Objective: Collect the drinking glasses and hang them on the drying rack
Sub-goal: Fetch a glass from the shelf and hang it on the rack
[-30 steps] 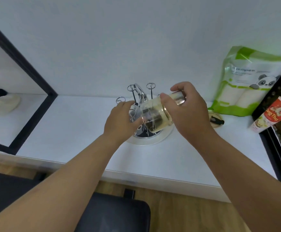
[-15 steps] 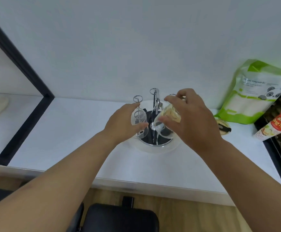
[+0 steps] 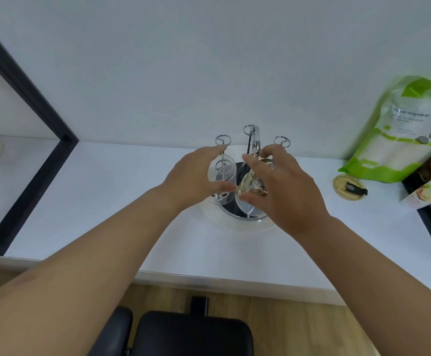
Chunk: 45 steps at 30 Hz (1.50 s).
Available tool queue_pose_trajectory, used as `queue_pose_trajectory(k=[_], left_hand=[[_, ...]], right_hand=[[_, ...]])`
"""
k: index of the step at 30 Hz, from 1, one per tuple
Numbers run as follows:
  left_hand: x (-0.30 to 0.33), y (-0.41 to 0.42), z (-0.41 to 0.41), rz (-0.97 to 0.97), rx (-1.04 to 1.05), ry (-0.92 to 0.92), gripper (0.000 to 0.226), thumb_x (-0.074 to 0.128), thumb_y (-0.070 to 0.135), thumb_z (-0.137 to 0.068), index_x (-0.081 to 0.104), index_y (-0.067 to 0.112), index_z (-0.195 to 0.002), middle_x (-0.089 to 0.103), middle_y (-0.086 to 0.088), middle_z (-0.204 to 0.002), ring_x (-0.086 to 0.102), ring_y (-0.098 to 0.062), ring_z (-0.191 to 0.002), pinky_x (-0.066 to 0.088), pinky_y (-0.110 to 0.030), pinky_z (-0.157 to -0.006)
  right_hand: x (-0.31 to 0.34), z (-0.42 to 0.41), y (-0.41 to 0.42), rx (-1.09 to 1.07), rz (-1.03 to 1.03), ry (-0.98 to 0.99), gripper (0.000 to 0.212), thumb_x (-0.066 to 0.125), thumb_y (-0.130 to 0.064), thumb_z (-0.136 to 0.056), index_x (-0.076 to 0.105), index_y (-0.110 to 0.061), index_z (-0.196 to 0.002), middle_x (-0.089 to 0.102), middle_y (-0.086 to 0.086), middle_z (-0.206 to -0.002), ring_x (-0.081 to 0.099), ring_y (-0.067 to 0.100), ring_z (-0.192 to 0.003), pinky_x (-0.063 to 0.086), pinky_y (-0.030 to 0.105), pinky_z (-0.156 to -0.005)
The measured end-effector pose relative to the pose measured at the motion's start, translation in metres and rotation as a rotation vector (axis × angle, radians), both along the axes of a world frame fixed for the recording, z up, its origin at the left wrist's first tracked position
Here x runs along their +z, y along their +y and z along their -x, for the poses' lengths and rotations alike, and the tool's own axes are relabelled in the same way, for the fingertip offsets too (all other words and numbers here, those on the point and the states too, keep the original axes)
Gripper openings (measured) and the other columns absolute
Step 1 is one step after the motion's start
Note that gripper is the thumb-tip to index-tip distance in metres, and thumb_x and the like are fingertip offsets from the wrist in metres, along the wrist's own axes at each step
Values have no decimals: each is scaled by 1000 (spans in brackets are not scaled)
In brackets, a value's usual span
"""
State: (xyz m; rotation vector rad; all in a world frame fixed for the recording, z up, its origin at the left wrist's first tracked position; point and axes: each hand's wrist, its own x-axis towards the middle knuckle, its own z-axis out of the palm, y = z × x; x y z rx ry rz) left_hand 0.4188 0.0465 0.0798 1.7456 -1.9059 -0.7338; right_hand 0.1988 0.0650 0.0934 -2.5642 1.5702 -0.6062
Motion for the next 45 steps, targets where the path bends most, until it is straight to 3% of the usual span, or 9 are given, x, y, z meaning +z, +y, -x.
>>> queue_pose_trajectory(k=[4,10,13,23,31,39,42,45], left_hand=[[-1,-3,-1,4,-8,-15,103,90,56,-69,42,34,-158,51,8,-155,50,-16,-139,43,-43,-114],[-1,-6,1,20,-26,-47,101,87,58,-72,39,36,-158,51,10,-155,49,-15,-140,44,-42,-113],[-4,-7,1,24,-47,-34,102,83,65,-69,39,37,-158,51,12,-155,47,-13,-142,45,-42,-113],[-1,-7,6,43,-85,-105,90,78,60,-80,37,40,-158,50,14,-157,46,-13,-142,41,-39,-115],[0,-1,10,110,-88,-132,71,72,43,-91,42,37,-155,52,13,-153,37,-13,-145,38,-36,-112],[0,-10,7,138,-76,-243,71,66,43,-89,44,35,-155,43,2,-164,36,-27,-150,25,-58,-122],[4,-12,5,125,-31,-239,65,71,32,-95,47,32,-155,40,0,-165,34,-27,-151,25,-46,-124],[10,-4,5,169,47,-135,45,63,26,-102,57,27,-147,48,3,-158,38,-24,-147,28,-32,-116]], right_hand=[[-6,-5,-1,-27,-13,3,88,93,-40,-73,52,-24,-148,49,9,-139,64,32,-105,51,36,-61],[-12,-10,0,-16,-43,43,113,94,-36,-70,29,-37,-162,44,8,-147,65,27,-88,43,29,-53],[-14,-11,-1,-23,-49,83,120,94,-36,-69,21,-41,-164,42,10,-151,66,29,-89,44,29,-51],[-10,-12,-1,-39,-100,152,127,91,-43,-73,7,-44,-167,25,14,-171,70,31,-96,42,28,-53],[-5,-18,-1,-27,-149,175,129,88,-49,-76,-6,-47,-165,22,11,-172,66,30,-119,43,29,-61],[13,-4,3,23,-186,102,131,87,-58,-74,-9,-52,-163,5,3,-177,43,29,-146,56,40,-86],[19,3,6,46,-197,99,131,88,-57,-74,-9,-52,-162,5,1,-177,40,27,-148,56,39,-85],[23,13,8,48,-187,69,127,87,-57,-76,-6,-52,-162,10,-1,-176,36,25,-151,54,38,-88]])
